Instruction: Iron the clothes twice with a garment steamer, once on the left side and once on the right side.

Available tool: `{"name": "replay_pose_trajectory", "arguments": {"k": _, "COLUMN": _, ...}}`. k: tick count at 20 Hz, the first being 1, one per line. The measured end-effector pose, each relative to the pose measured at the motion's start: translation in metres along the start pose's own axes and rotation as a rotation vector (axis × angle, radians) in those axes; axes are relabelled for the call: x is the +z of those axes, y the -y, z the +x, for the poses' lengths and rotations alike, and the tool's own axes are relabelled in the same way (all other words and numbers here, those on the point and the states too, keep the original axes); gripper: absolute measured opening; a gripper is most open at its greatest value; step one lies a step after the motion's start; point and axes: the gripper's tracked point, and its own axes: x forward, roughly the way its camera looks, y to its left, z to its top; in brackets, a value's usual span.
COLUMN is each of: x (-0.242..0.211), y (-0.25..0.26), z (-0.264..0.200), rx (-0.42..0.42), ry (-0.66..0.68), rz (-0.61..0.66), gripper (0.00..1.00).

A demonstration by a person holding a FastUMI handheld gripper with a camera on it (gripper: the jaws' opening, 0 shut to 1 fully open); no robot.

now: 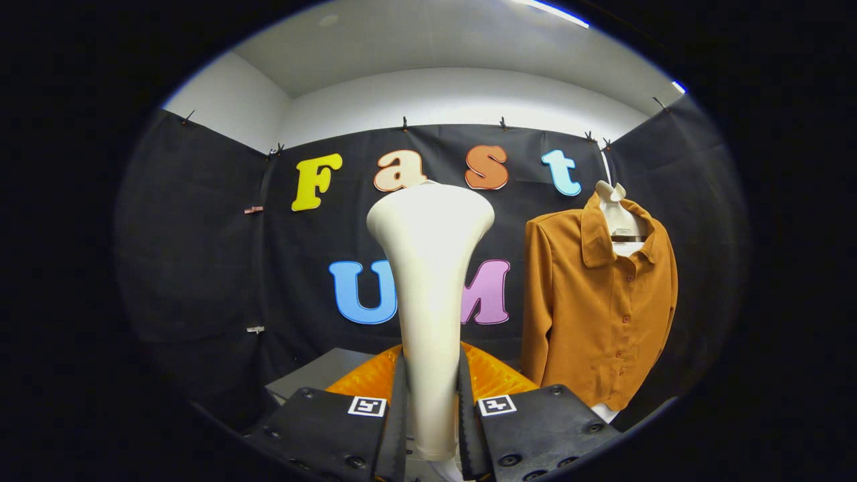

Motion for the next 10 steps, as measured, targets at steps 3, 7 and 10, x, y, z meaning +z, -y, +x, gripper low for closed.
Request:
{"name": "replay_pose_trajectory", "arguments": {"k": 3, "x": 0.0032, "y": 0.0016, "z": -0.0002, "rx": 0.003, "ry": 0.007, "rz": 0.005, "gripper": 0.35}}
{"name": "replay_pose_trajectory", "arguments": {"k": 7, "x": 0.0033, "y": -0.0001, "z": -0.0003, "rx": 0.011, "ry": 0.001, "rz": 0.007, "gripper": 0.35}}
{"name": "replay_pose_trajectory", "arguments": {"k": 10, "x": 0.0037, "y": -0.0018, "z": -0.0002, "rx": 0.016, "ry": 0.001, "rz": -0.006, "gripper": 0.35}}
